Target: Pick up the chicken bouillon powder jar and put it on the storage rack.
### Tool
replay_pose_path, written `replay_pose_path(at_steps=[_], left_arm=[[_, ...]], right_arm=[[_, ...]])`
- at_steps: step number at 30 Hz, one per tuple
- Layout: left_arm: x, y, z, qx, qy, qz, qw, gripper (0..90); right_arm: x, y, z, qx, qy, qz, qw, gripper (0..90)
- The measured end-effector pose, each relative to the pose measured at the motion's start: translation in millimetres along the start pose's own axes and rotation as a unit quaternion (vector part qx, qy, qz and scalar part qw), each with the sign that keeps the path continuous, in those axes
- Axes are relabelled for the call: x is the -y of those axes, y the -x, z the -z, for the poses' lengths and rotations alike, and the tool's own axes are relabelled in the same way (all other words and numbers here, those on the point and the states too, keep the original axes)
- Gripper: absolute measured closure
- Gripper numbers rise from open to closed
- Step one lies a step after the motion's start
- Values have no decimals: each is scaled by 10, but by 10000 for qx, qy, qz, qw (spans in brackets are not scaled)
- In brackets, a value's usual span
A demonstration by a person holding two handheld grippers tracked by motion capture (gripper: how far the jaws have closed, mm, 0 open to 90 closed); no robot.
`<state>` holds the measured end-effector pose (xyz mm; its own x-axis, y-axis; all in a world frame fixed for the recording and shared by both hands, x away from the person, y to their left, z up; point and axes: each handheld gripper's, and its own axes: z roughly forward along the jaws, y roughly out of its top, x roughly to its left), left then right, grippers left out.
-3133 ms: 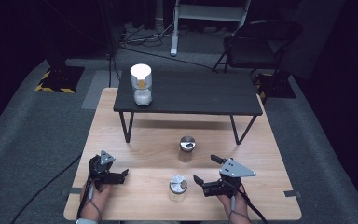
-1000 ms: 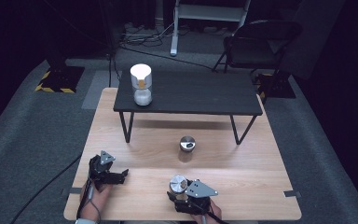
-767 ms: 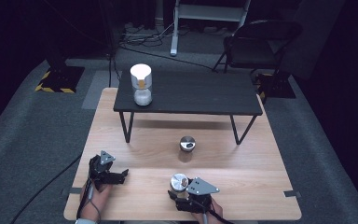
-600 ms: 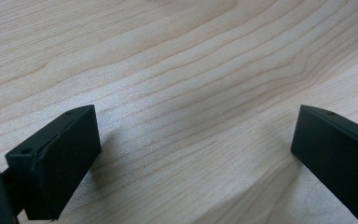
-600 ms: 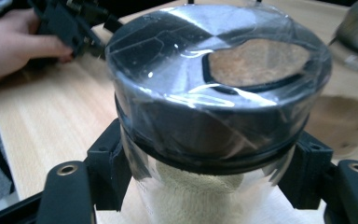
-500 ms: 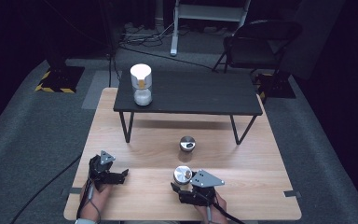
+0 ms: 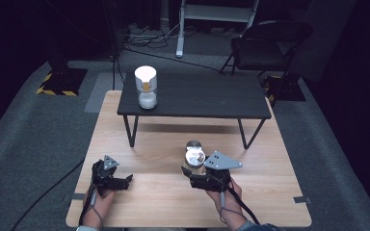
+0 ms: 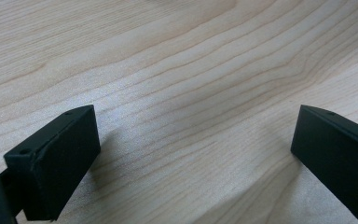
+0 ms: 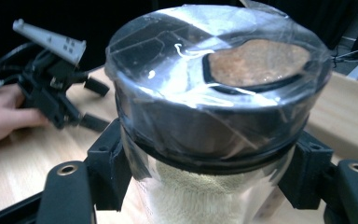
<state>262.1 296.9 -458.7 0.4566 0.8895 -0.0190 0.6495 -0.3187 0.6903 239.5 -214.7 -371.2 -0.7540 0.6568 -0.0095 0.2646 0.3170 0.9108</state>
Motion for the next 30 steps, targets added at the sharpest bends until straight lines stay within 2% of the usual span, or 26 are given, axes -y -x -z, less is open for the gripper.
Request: replay_pose_path(at_steps=[11, 16, 25, 30], left_arm=[[-1, 1, 1, -4, -7, -3, 10000, 11], [-2, 1, 1, -4, -10, 0, 10000, 11], [-2, 1, 1, -5, -9, 2, 10000, 11], [-1, 0, 1, -3, -7, -3, 10000, 11]], right_arm=[[-509, 159, 10, 223, 160, 21, 9996, 306], [-706, 254, -16, 315, 253, -98, 9991, 306], [-1041, 371, -168, 692, 272, -80, 9972, 306], [-1222, 476, -290, 786, 251, -142, 9965, 306]])
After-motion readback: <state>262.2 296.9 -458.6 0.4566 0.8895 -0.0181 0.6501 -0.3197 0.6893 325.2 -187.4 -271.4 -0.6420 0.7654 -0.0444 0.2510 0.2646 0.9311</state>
